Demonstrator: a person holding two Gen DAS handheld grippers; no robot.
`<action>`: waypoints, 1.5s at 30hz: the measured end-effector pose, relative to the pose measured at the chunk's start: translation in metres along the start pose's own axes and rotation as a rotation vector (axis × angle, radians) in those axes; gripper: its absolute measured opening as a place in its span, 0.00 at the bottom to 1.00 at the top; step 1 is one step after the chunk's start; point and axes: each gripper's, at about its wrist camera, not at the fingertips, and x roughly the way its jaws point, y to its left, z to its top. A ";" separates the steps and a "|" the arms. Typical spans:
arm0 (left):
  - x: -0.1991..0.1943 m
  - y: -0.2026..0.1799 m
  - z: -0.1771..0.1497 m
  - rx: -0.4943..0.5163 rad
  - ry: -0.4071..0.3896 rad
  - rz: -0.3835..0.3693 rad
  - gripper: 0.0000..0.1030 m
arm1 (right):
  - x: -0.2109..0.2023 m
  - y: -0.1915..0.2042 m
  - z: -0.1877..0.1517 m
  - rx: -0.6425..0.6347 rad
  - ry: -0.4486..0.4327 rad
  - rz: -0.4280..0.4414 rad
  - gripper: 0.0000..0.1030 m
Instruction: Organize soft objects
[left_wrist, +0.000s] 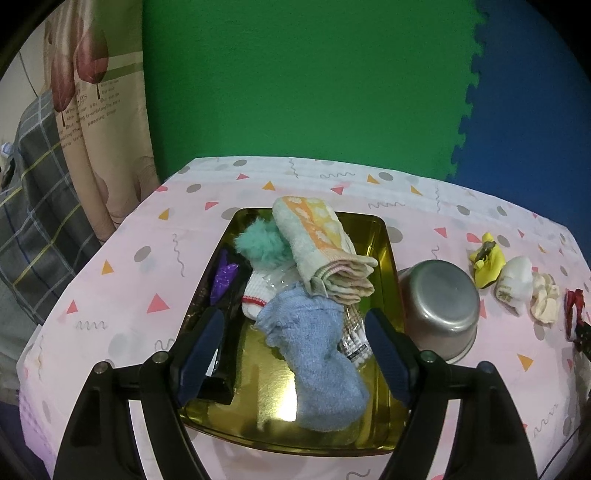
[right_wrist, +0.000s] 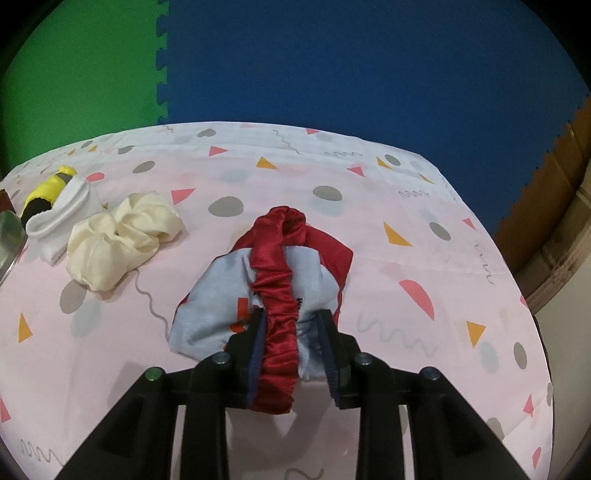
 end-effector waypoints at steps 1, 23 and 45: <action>0.000 0.000 0.000 0.000 -0.001 -0.001 0.74 | 0.000 0.000 0.000 0.001 0.001 0.001 0.28; 0.004 0.004 -0.002 -0.004 -0.002 0.018 0.75 | -0.003 0.002 -0.001 -0.025 -0.014 0.014 0.15; 0.002 0.009 -0.004 -0.025 0.004 0.030 0.79 | -0.055 0.041 0.024 -0.032 -0.109 0.111 0.12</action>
